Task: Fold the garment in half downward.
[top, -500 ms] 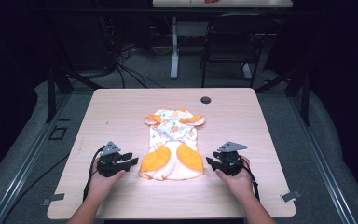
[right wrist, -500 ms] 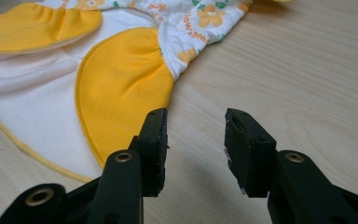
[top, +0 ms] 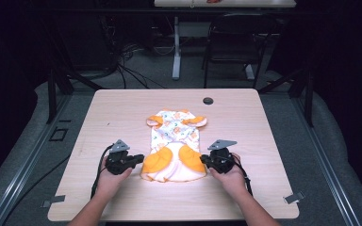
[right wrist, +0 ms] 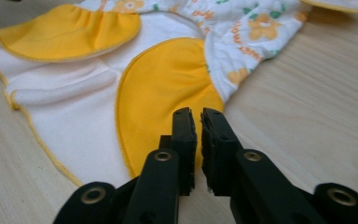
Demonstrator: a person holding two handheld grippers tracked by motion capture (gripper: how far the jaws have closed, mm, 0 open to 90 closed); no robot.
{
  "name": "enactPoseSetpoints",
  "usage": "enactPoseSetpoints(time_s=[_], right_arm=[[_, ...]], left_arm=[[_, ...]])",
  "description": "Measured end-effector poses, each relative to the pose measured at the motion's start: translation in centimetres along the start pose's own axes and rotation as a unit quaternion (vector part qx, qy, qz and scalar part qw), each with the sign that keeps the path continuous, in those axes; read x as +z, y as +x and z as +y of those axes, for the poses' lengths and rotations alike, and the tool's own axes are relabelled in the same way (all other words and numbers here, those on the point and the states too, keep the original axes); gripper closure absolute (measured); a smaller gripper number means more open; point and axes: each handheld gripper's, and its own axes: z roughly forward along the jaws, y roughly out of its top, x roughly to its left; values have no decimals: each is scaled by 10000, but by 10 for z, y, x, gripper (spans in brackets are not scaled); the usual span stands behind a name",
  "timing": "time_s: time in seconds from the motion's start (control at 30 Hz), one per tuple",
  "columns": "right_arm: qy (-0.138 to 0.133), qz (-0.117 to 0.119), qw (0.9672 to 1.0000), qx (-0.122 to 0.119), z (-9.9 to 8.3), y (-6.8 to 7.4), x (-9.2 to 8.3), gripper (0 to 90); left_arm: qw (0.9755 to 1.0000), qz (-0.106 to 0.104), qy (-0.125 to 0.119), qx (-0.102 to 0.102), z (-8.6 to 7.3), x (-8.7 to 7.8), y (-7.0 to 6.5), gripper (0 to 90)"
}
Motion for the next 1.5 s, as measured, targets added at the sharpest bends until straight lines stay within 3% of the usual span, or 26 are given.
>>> enactPoseSetpoints(time_s=[0.03, 0.1, 0.27, 0.37, 0.7, 0.97, 1.07, 1.2, 1.4, 1.5], right_arm=[[82, 13, 9999, -135, 4, 2, 4, 884], [111, 24, 9996, -247, 9, 4, 10, 894], [166, 15, 9996, -236, 15, 2, 22, 895], [376, 17, 9989, -286, 13, 3, 31, 895], [399, 210, 9986, -291, 6, 6, 29, 893], [604, 257, 9956, -663, 0, 22, 20, 894], [629, 370, 9955, -599, -5, 25, 16, 894], [655, 447, 9945, -686, -11, 31, 9, 893], [649, 477, 9936, -791, -16, 38, 5, 893], [671, 521, 9938, -712, -18, 40, 2, 892]], left_arm=[[9999, -14, 78, 131, 4, 9, -3, 895], [9997, -21, 166, 171, 8, 18, -3, 897], [9994, -8, 272, 227, 10, 33, -4, 898], [9987, 24, 389, 331, 9, 38, -6, 898], [9983, -153, 443, 333, -1, 31, -9, 897], [9961, -250, 642, 544, -7, 21, -24, 897], [9957, -360, 668, 524, -12, 16, -28, 897], [9954, -507, 674, 452, -19, 10, -34, 897], [9950, -517, 694, 502, -25, 4, -40, 897], [9949, -521, 711, 495, -26, 2, -42, 897]])
